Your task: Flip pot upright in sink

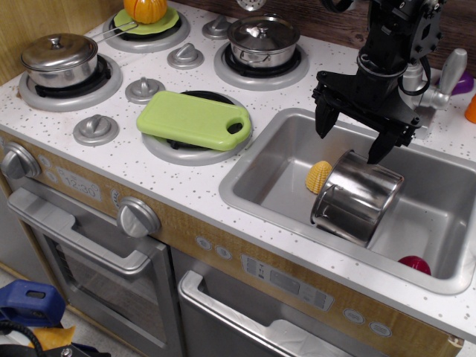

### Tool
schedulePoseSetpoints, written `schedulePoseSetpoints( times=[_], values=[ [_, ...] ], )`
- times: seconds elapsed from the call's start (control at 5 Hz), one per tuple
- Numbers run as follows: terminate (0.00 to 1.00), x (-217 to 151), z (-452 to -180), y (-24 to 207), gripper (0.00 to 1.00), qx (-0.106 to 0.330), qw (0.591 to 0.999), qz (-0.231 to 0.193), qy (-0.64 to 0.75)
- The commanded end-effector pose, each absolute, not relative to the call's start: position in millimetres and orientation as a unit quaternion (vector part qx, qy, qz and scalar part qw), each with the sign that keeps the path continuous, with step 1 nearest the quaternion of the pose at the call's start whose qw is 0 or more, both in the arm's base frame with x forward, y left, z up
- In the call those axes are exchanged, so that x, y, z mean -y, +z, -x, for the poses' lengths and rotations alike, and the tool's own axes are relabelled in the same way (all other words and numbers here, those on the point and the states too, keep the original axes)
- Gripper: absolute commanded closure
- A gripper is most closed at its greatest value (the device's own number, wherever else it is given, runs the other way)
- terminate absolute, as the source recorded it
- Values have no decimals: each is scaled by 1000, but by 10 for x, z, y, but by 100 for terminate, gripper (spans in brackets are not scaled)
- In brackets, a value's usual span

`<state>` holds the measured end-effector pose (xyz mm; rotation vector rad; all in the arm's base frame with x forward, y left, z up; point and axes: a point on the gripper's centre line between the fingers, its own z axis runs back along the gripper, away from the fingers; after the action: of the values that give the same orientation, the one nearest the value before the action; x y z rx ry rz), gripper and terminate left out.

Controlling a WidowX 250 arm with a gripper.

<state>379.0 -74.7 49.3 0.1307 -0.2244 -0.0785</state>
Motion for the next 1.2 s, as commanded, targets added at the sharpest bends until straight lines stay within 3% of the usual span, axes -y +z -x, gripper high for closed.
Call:
schedulePoseSetpoints(
  times=[0.0, 0.2, 0.4, 0.8, 1.0],
  values=[
    [0, 747, -3790, 493, 0, 112, 991, -65, -39],
    [0, 775, -3823, 530, 0, 115, 989, -61, -71],
    [0, 765, -3871, 568, 0, 118, 990, -24, -79],
    [0, 686, -3965, 534, 0, 108, 989, 101, -27],
    [0, 629, -3994, 482, 0, 89, 977, 191, 38]
  ],
)
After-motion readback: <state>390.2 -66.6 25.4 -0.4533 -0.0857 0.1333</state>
